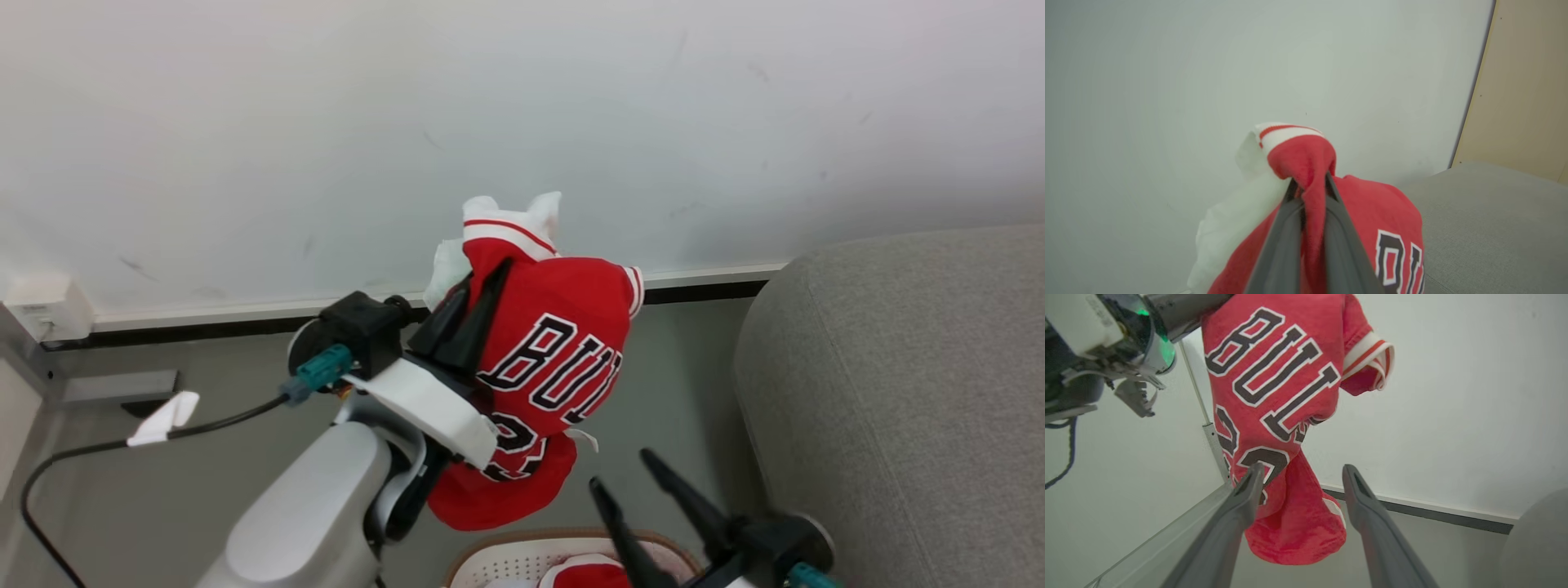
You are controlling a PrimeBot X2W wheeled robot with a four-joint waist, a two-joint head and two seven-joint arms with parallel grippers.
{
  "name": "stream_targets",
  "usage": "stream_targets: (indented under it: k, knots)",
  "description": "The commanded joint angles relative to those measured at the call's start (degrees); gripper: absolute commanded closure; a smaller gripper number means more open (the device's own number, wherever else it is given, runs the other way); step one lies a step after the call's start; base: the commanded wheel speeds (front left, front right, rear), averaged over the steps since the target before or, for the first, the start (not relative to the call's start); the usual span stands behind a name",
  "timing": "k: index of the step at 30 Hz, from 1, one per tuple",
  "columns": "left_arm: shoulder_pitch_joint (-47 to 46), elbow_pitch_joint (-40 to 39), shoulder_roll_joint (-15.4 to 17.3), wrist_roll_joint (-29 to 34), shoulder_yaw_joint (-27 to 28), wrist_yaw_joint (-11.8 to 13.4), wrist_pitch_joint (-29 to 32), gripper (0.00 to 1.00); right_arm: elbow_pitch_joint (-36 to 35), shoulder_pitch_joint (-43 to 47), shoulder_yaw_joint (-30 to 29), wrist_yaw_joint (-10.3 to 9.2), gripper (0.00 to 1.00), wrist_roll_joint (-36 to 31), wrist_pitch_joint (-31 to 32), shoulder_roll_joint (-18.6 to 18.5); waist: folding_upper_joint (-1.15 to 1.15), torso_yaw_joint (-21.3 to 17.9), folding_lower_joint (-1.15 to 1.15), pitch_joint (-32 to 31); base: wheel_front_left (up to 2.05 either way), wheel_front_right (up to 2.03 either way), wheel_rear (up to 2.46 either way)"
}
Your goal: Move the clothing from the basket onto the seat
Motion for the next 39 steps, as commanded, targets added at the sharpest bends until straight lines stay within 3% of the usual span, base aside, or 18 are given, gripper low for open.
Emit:
stream_targets:
  k: [1, 4, 11, 16, 21, 22, 23, 39]
  knots:
    - [0.2, 0.0, -0.3, -0.1, -0.2, -0.1, 0.1, 1.00, 1.4, -1.2, 1.9, -0.13, 0.00, 1.1, -0.1, -0.6, 0.00, 0.5, 0.00, -0.1, 0.00, 0.00, 0.00]
    - [-0.3, -0.2, -1.4, -0.4, -0.9, -0.3, 0.4, 1.00, 5.1, -3.5, 6.4, -0.13, 0.00, 3.5, -0.1, -0.4, 0.00, 1.6, 0.00, -0.1, 0.00, 0.00, 0.00]
    - [-1.2, -1.4, -4.2, -0.3, -3.5, -0.9, 1.3, 1.00, 12.2, -7.7, 10.7, -0.13, 0.00, 7.5, -0.1, 0.8, 0.00, 5.5, 0.00, -0.6, 0.00, 0.00, 0.00]
    - [-0.1, -2.4, -6.8, -1.8, -5.2, -1.7, 2.3, 1.00, 15.2, -9.4, 10.6, -0.13, 0.00, 9.1, -0.1, 1.0, 0.00, 8.4, 0.00, -1.1, 0.00, 0.00, 0.00]
    - [1.0, -3.2, -7.9, -2.8, -6.8, -2.3, 3.4, 1.00, 13.7, -10.4, 9.2, -0.13, 0.00, 9.4, -0.1, 0.9, 0.00, 10.5, 0.00, -1.2, 0.00, 0.00, 0.00]
    - [1.1, -3.2, -7.9, -2.9, -7.0, -2.4, 3.5, 1.00, 13.1, -10.3, 8.8, -0.13, 0.59, 9.2, -0.1, 0.9, 0.00, 10.7, 0.00, -1.2, 0.00, 0.00, 0.00]
    - [1.1, -3.2, -7.9, -2.9, -7.1, -2.3, 3.5, 1.00, 12.4, -10.2, 8.4, -0.13, 1.00, 8.9, -0.1, 0.9, 0.00, 10.9, 0.00, -1.2, 0.00, 0.00, 0.00]
    - [0.8, -1.5, -6.4, -3.6, -5.7, -1.2, 2.2, 1.00, 9.5, -8.0, 7.5, -0.13, 1.00, 8.4, -0.1, 0.9, 0.00, 11.1, 0.00, -0.6, 0.00, 0.00, 0.00]
